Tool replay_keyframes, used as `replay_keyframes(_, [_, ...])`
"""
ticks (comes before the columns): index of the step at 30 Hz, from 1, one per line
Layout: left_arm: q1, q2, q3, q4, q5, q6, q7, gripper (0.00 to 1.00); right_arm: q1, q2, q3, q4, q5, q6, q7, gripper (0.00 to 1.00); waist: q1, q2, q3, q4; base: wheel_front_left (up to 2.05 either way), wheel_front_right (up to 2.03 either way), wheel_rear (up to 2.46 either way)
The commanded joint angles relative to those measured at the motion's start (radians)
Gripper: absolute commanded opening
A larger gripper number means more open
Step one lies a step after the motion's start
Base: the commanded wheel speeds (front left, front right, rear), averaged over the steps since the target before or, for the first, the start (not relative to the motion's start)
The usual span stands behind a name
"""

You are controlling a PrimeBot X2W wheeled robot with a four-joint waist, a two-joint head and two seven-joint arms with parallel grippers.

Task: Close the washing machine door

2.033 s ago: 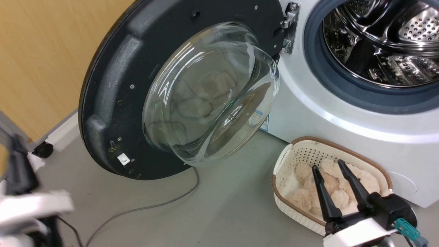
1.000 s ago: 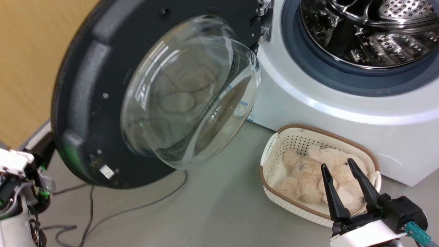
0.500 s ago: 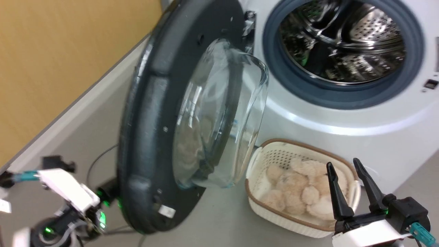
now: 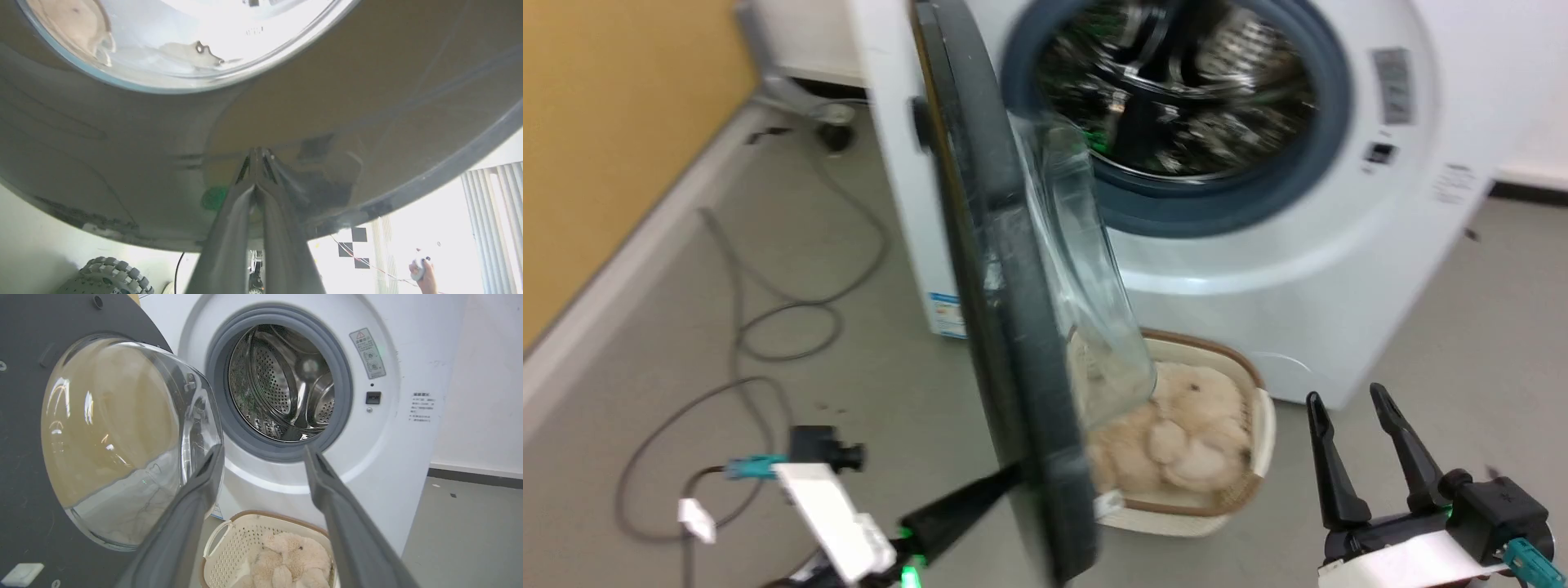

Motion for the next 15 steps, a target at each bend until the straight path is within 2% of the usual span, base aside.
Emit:
replay_keyframes(1, [0.008, -0.003, -0.034, -0.007, -0.019, -0.002, -0.026, 0.00, 0.004, -0.006, 0.000, -0.007, -0.003, 0.001, -0.004, 1.00, 0.0001, 0.0000, 0.031, -0.074, 0.00, 0.00, 0.00])
replay_keyframes(7, [-0.049, -0.004, -0.149, 0.032, -0.100, -0.019, -0.154, 0.00, -0.013, -0.008, -0.003, -0.017, -0.004, 0.001, -0.004, 1.00, 0.0001, 0.0000, 0.078, -0.198, 0.00, 0.00, 0.00])
replay_keyframes(9, [-0.065, -0.004, -0.162, 0.044, -0.103, -0.024, -0.176, 0.00, -0.015, -0.008, -0.005, -0.018, -0.005, 0.001, -0.004, 1.00, 0.0001, 0.0000, 0.085, -0.217, 0.00, 0.00, 0.00])
replay_keyframes(15, [-0.175, -0.004, -0.222, 0.127, -0.106, -0.054, -0.313, 0.00, -0.026, -0.004, -0.013, -0.024, -0.003, 0.001, -0.004, 1.00, 0.0001, 0.0000, 0.126, -0.333, 0.00, 0.00, 0.00])
